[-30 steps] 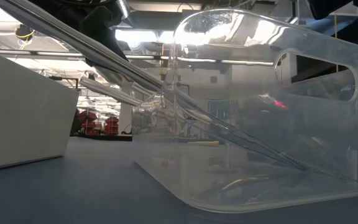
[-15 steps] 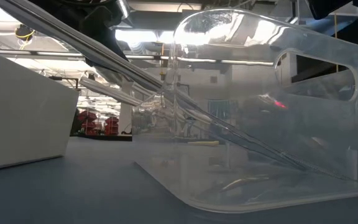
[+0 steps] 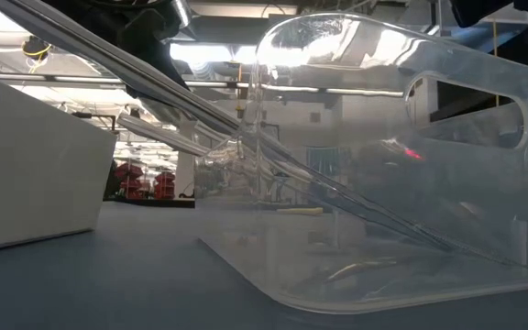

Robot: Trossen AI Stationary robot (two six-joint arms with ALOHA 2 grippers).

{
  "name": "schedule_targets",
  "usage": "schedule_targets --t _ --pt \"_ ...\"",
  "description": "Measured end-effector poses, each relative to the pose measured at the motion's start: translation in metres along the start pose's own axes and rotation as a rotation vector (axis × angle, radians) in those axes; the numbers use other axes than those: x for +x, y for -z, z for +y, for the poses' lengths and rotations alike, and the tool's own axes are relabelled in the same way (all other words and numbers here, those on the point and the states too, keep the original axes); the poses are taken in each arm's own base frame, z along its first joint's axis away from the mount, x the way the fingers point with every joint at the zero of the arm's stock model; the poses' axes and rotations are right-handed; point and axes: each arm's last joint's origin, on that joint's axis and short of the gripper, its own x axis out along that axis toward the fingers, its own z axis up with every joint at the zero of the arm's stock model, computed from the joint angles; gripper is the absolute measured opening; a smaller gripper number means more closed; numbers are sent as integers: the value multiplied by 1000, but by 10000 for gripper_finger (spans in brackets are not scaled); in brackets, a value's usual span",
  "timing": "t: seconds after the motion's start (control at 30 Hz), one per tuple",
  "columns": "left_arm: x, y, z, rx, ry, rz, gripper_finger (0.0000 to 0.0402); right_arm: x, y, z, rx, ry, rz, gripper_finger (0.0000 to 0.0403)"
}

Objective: Sort silverware by color (type)
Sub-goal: Put the yellow table knife into the black transparent bin

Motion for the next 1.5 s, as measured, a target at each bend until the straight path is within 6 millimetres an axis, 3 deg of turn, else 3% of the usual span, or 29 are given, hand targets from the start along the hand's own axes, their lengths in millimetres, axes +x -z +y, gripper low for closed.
schedule_targets --t 0.23,1.17,1.5 --pt "0 0 0 0 0 0 126 0 0 0 0 0 0 152" --pt "0 0 0 0 0 0 126 -1 2 -1 -1 -2 37 153" --pt "0 0 0 0 0 -1 126 -38 33 14 -130 -131 -34 153"
